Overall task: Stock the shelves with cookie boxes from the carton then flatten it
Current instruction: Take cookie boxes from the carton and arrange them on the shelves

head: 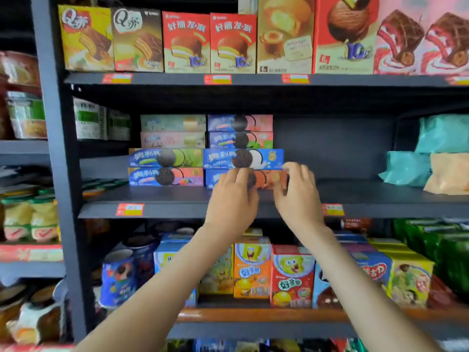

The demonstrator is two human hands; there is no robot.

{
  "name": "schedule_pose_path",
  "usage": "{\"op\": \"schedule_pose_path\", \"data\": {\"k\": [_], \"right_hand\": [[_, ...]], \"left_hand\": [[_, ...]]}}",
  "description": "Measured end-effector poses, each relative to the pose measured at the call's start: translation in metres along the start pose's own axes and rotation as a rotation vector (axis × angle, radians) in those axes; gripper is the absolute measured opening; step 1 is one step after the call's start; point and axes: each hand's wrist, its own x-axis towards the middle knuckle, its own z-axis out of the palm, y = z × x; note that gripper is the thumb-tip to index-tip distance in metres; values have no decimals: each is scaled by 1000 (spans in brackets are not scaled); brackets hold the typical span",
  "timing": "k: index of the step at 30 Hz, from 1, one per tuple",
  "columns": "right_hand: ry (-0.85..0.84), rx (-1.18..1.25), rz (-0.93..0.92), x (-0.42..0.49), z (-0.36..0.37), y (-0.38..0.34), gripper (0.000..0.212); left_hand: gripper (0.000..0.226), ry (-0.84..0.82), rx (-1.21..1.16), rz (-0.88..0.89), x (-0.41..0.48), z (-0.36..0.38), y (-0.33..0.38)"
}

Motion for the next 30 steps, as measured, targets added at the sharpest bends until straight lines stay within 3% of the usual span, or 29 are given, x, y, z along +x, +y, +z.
{"op": "schedule_pose_path", "data": {"k": [3,6,9,13,15,22,30], "right_hand": [[8,151,-96,-76,-26,3,19],[-190,180,-74,-154,-37,19,25],[-388,174,46,-228,-36,42,17],[-618,134,177,-326,-14,65,32],[-695,122,252,-380,1,75,31],[-927,91,371,-594,42,107,27],[-1269,38,613,-823,62,135,21]], "left_hand": [[34,-11,-188,-12,-76,1,43],[34,-141,-237,-118,-149,20,67],[45,-349,-230,-233,-214,48,74],[22,-563,-186,-391,-296,87,67],[25,-664,-162,-462,-344,108,57],[30,-972,-236,-645,-554,181,19],[15,-1217,-230,-822,-767,241,4]]}}
